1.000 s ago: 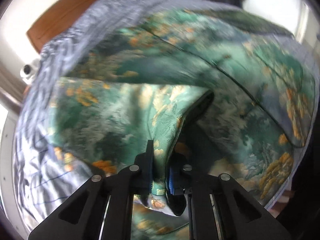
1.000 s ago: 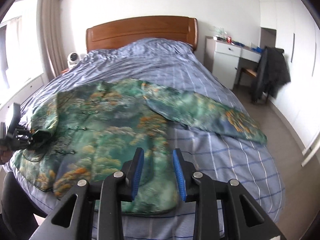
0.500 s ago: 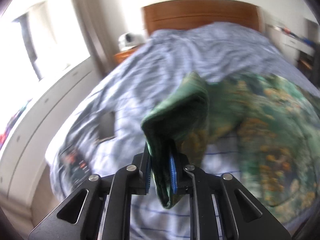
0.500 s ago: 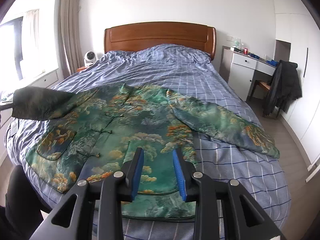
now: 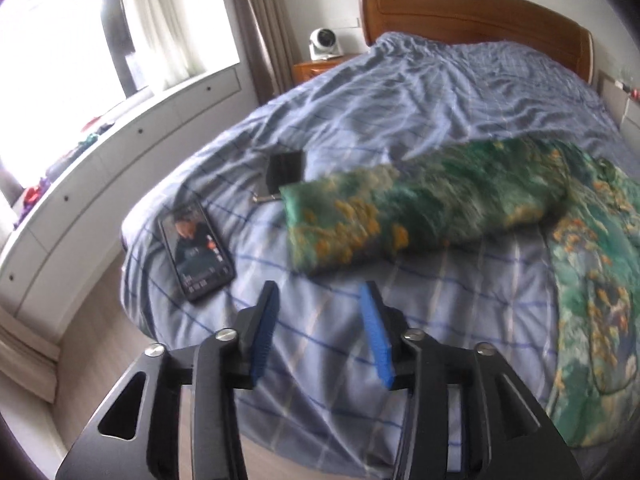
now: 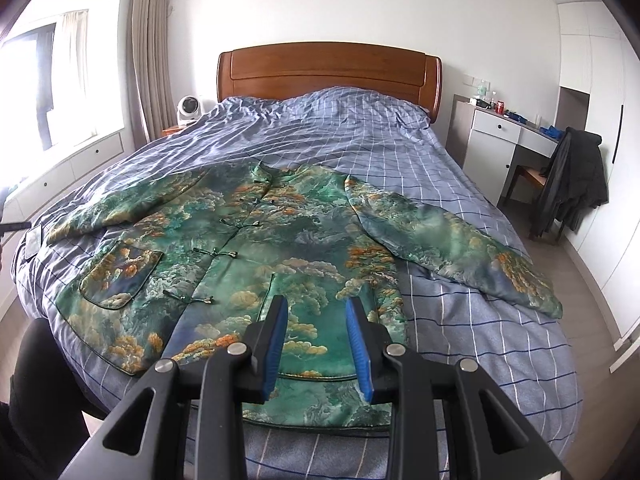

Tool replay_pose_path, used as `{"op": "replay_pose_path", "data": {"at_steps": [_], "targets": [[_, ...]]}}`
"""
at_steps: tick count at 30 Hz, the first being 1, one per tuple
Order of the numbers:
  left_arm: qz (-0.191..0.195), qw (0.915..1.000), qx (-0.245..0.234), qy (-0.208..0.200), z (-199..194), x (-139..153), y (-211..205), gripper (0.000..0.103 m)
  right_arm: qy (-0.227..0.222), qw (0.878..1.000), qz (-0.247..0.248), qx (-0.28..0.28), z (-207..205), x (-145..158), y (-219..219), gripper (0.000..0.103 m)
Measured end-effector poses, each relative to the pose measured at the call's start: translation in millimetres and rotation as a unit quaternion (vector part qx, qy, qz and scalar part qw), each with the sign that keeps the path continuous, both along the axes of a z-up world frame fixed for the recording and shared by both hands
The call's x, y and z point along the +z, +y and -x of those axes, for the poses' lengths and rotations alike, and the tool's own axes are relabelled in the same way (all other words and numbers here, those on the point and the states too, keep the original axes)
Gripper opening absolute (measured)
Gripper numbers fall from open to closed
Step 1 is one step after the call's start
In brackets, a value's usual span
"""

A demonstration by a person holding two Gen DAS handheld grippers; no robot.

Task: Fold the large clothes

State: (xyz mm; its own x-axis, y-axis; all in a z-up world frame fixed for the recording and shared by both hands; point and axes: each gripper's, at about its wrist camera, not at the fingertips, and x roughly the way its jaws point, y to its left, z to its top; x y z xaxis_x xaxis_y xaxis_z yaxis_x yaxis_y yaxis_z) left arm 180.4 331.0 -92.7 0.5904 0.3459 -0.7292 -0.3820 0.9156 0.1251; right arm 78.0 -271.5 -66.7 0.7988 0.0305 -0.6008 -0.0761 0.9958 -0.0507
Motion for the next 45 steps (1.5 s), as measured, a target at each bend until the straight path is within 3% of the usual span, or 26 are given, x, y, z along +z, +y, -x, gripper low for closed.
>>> {"op": "replay_pose_path", "data": {"at_steps": [2,6,9,10,11,13,17,24,29,34,42,45], "targets": [[0.009,0.9999,-0.012,-0.004,11.1,-3.7,-17.6,0.061,0.001,1.0,0.004,0.0,-0.2,-1.8,2.2,0.031],[0.042,0.9971,-0.061,-0.018,32.7,-4.7,-61.8,0.068,0.004,1.0,0.009,0.002,-1.0,-5.7,4.1,0.031],[0.058,0.9928,-0.1,-0.032,39.0,-2.5,-99.1,0.085,0.004,1.0,0.016,0.0,1.4,-6.4,4.5,0.031],[0.065,0.9911,-0.11,-0.037,39.0,-1.4,-111.5,0.09,0.004,1.0,0.018,-0.001,2.1,-6.4,4.1,0.038],[0.073,0.9896,-0.117,-0.041,39.1,-0.4,-120.4,0.092,0.003,1.0,0.022,-0.006,3.6,-6.5,3.3,0.051],[0.098,0.984,-0.142,-0.044,34.6,1.9,-142.3,0.092,-0.003,1.0,0.023,-0.016,7.8,-7.4,1.4,0.065],[0.097,0.9771,-0.182,-0.054,31.3,10.6,-187.3,0.093,0.007,0.999,0.019,-0.028,10.3,-12.9,-5.0,0.065],[0.094,0.9717,-0.204,-0.075,31.9,22.2,-236.9,0.097,-0.004,0.998,0.03,-0.046,21.8,-8.6,-9.2,0.065],[0.057,0.9666,-0.228,-0.103,37.5,31.9,-267.6,0.098,0.003,0.997,0.032,-0.063,20.3,-11.4,-15.8,0.076],[0.049,0.9594,-0.258,-0.102,41.1,39.2,-295.0,0.102,0.007,0.997,0.018,-0.071,18.0,-15.2,-20.0,0.082],[0.096,0.9584,-0.253,-0.09,43.4,32.7,-315.0,0.102,0.001,0.998,-0.036,-0.06,21.7,-11.3,-29.5,0.082],[0.113,0.9591,-0.244,-0.087,43.8,32.9,-313.1,0.102,-0.008,0.997,-0.035,-0.065,24.7,-8.6,-28.4,0.082]]}}
